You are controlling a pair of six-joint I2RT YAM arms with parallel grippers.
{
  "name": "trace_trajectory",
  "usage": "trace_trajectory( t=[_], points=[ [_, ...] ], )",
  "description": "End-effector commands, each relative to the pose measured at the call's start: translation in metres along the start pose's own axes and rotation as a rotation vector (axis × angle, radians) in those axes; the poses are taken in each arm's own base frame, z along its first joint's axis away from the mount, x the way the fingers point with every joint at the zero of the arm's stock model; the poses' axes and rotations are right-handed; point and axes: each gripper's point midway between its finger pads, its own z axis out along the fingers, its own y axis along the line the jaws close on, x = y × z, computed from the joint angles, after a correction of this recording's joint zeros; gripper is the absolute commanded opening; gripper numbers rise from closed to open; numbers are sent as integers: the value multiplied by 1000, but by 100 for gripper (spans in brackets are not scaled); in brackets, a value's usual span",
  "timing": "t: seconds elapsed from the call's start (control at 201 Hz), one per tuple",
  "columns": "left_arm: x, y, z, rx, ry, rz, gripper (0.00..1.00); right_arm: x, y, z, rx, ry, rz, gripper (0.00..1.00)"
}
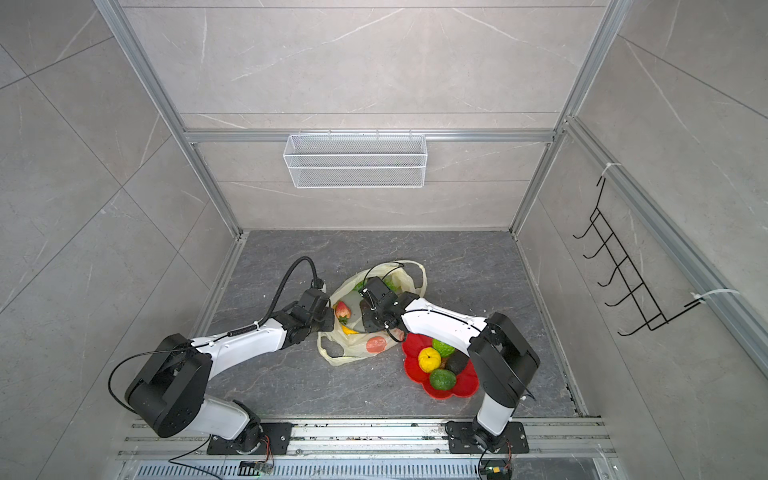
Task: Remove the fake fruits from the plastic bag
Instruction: 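Lift the purple plum out of the bag over the red plate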
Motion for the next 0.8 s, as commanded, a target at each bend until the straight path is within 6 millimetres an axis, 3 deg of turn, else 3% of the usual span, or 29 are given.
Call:
trace_trajectory(
  t=[0.0, 0.393, 0.667, 0.792],
  points=[
    [-17, -4, -5, 15, -35, -11, 20, 22, -18, -31, 67, 54, 19, 0],
    [-16, -5, -4, 15, -31, -11, 20, 77, -56, -91, 170, 192, 27, 0],
    [-16, -6, -3, 19, -30, -12, 20, 104, -79, -109, 273, 311, 36, 0],
    [-16, -6, -4, 22, -29, -11, 20, 108, -92, -111, 323, 368, 48, 0]
  ],
)
